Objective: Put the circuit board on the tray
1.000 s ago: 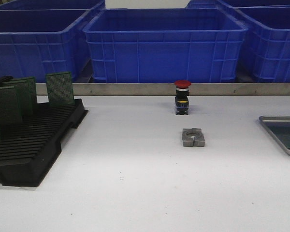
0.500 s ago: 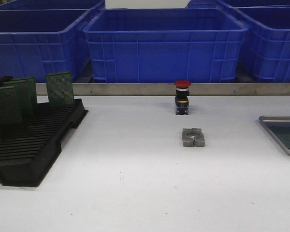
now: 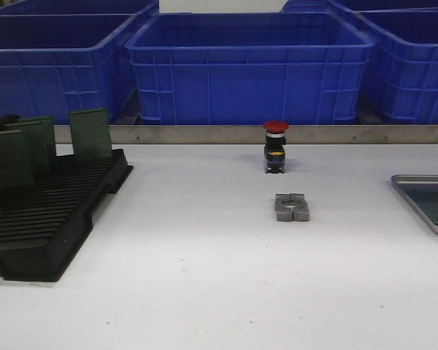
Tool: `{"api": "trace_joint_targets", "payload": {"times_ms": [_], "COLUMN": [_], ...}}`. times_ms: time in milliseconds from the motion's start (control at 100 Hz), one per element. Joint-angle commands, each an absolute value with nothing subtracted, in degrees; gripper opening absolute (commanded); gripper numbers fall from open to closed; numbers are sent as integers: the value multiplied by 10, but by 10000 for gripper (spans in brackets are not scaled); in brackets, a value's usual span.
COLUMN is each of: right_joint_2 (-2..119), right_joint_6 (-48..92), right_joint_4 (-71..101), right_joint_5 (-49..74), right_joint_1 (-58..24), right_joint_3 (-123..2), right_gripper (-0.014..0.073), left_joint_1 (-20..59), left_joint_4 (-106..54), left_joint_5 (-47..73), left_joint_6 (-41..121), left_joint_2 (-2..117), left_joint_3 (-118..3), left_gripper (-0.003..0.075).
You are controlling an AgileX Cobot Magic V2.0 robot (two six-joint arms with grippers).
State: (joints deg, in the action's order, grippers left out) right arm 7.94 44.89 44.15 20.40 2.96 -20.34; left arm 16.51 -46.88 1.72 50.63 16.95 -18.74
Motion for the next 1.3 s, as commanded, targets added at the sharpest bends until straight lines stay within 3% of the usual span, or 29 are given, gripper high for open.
{"api": "trace_joint_targets", "payload": {"times_ms": [0, 320, 640, 1290], "right_joint_2": [85, 85, 85, 85], "right_joint_6": [451, 451, 451, 451], "right_joint_4": [454, 454, 454, 454], "right_joint_5": [165, 165, 165, 165], "right_joint_1": [31, 31, 31, 31], "right_joint_3": [-216, -216, -216, -216], "right_gripper": [-67, -67, -67, -67], "left_joint_1": [165, 165, 155, 41], "left_joint_4": [-474, -428, 5, 31], "left_joint_5": [-16, -31, -31, -49], "left_joint_6": [501, 481, 30, 23], "left_joint_2": [174, 174, 168, -24], "left_joint_3": [-204, -204, -184, 4], "left_gripper": [-18, -18, -18, -18]}}
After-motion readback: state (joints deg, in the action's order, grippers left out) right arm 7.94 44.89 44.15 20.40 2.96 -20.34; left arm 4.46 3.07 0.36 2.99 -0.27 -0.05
